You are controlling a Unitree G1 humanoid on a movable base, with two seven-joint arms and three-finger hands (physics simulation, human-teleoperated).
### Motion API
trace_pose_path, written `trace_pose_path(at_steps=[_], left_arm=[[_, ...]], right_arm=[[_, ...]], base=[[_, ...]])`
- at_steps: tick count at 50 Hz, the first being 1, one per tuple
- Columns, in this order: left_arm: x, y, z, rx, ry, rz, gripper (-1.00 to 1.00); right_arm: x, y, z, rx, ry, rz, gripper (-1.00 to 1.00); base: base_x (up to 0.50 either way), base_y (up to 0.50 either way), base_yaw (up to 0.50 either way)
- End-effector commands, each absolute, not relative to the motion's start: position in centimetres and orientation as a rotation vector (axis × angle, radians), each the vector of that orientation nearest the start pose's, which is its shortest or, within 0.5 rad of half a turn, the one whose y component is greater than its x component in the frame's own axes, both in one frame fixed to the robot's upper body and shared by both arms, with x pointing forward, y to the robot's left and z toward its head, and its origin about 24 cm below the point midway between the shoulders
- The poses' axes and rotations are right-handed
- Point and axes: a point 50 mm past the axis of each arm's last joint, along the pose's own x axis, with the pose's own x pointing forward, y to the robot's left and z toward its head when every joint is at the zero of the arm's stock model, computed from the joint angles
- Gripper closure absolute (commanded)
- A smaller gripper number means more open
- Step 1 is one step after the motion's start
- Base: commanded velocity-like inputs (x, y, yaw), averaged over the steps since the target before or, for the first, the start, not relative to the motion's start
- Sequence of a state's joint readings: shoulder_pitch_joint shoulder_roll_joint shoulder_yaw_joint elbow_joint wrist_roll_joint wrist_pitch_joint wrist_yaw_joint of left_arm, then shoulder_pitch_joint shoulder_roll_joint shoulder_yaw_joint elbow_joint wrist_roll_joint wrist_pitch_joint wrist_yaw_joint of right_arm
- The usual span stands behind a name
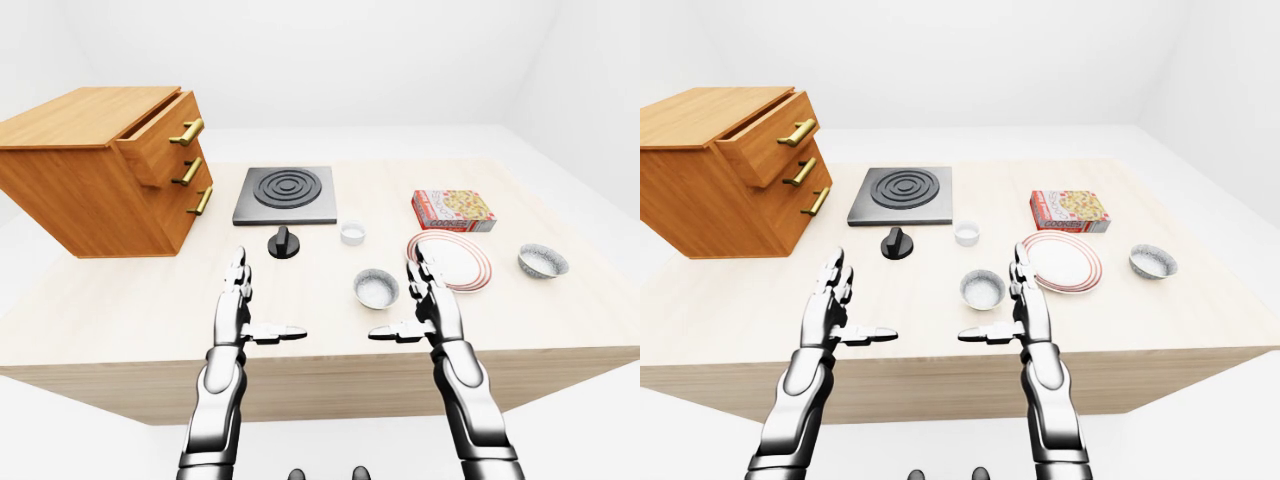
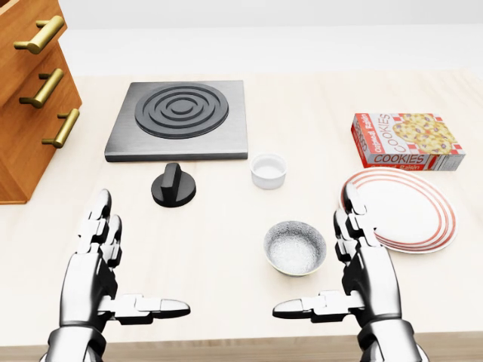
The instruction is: Pick the akita bowl next to the plate and place it on the plate.
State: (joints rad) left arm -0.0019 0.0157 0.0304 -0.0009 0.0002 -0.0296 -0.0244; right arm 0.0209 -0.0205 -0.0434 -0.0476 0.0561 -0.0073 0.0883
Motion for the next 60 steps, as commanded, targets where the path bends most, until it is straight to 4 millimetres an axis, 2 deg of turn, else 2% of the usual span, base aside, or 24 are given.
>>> trace_pose_path(at_steps=[1,10,30,60], left_arm=[[25.39,15.84,4.75,0.009,-0.042,0.008,-1.0],[25.32,15.84,4.96,-0.005,-0.048,0.007,-1.0],[25.17,15.79,5.03,-0.013,-0.05,0.004,-1.0],[25.14,15.74,5.0,-0.023,-0.047,0.002,-1.0]], right_arm=[[24.82,-16.02,5.2,0.054,-0.047,0.053,-1.0],[24.82,-16.03,5.42,0.059,-0.047,0.053,-1.0],[24.9,-16.08,5.64,0.066,-0.048,0.045,-1.0],[25.01,-16.12,5.64,0.069,-0.045,0.04,-1.0]], base=[[0.0,0.0,0.0],[0.0,0.0,0.0],[0.0,-0.23,0.0],[-0.02,-0.34,0.0]])
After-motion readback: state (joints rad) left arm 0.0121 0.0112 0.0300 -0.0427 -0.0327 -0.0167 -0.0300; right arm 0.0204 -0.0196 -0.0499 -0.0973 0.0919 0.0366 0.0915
